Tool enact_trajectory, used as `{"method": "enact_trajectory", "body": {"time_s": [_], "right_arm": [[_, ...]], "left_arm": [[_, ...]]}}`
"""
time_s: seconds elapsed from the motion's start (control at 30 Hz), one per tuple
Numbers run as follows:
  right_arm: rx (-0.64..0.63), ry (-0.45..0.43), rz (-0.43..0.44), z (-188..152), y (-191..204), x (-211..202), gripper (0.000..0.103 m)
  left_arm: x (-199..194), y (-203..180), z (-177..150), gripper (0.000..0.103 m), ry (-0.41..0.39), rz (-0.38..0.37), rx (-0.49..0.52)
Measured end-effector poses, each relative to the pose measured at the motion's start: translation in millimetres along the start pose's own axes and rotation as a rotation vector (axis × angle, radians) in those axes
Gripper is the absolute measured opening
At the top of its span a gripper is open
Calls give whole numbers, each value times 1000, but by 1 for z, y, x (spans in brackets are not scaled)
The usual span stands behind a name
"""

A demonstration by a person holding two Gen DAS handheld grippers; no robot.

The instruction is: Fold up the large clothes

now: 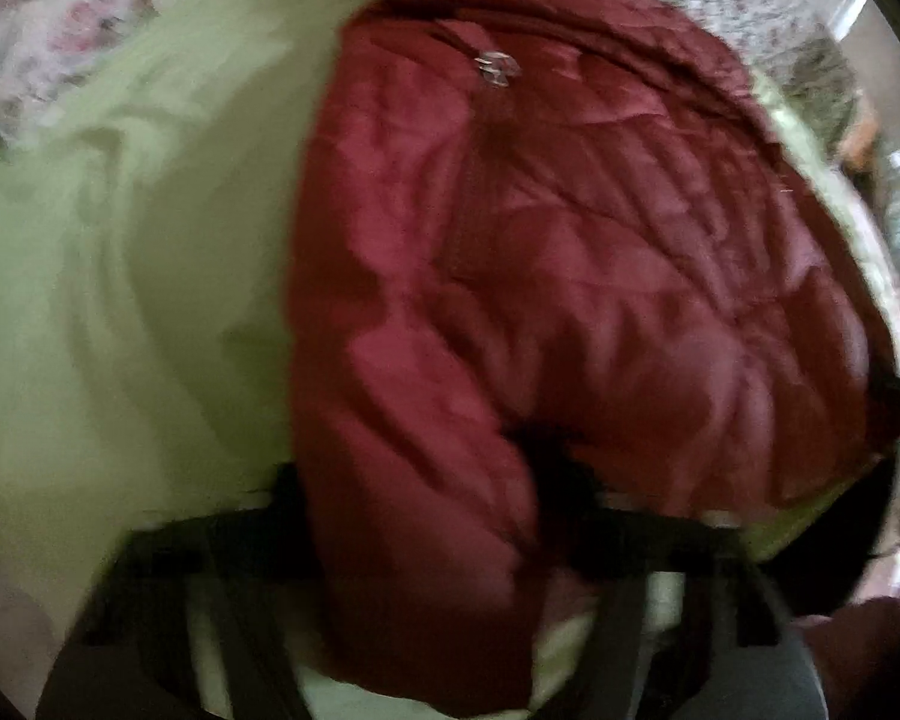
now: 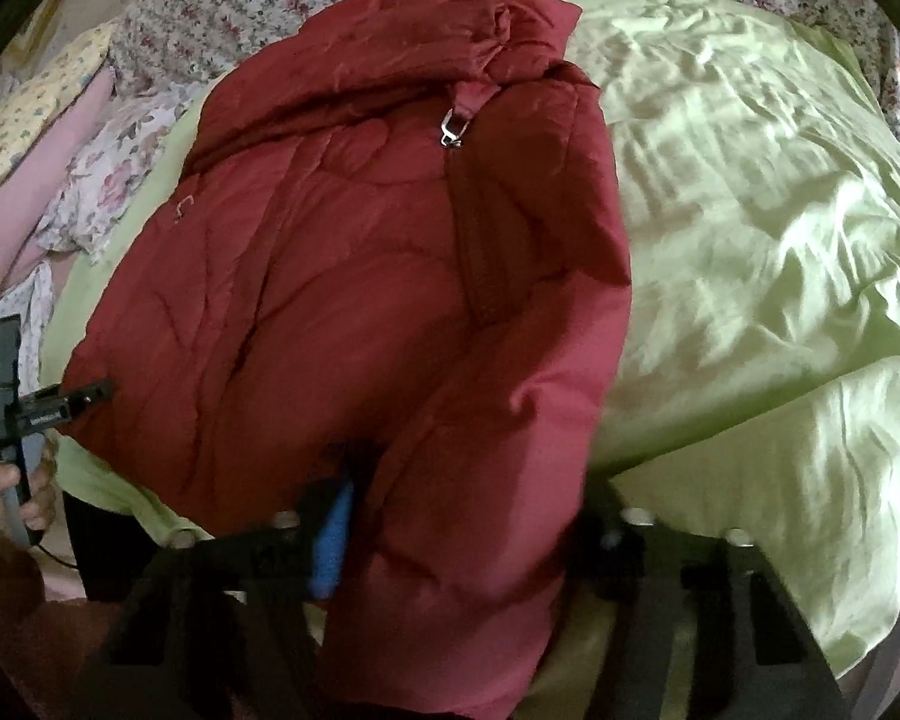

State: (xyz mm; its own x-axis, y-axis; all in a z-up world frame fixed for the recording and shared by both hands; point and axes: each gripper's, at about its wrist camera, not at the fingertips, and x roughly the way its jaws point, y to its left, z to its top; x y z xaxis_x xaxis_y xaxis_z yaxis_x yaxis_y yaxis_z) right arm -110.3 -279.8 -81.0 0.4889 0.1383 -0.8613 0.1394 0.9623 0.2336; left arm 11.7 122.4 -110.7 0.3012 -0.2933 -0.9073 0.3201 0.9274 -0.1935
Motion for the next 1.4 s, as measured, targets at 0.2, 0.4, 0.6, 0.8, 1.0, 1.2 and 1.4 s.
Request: {"method": "enact_trajectory", "body": {"time_s": [0.2,0.4,0.6,0.8,1.0,1.2,1.4], "right_arm": [[-4,-64,50,4,-1,-14,27],[-14,-155,88,14,2,-33,22],[-20,-262,105,37,7,-49,22],[-6,-347,99,60,5,-55,22],[5,-389,107,81,3,-56,21],[68,-450,164,109,-6,-61,22],[136,-505,207,146,-14,-57,22]], "left_arm": [[-14,-18,3,18,-53,3,36],[-49,-19,22,16,-161,-22,57],[-81,-21,47,16,-284,-35,42],[-96,-21,65,16,-352,-47,21],[-106,-25,86,16,-390,-45,23],[-112,-26,116,16,-438,-32,-27],[-112,-30,154,17,-491,-23,-61]]}}
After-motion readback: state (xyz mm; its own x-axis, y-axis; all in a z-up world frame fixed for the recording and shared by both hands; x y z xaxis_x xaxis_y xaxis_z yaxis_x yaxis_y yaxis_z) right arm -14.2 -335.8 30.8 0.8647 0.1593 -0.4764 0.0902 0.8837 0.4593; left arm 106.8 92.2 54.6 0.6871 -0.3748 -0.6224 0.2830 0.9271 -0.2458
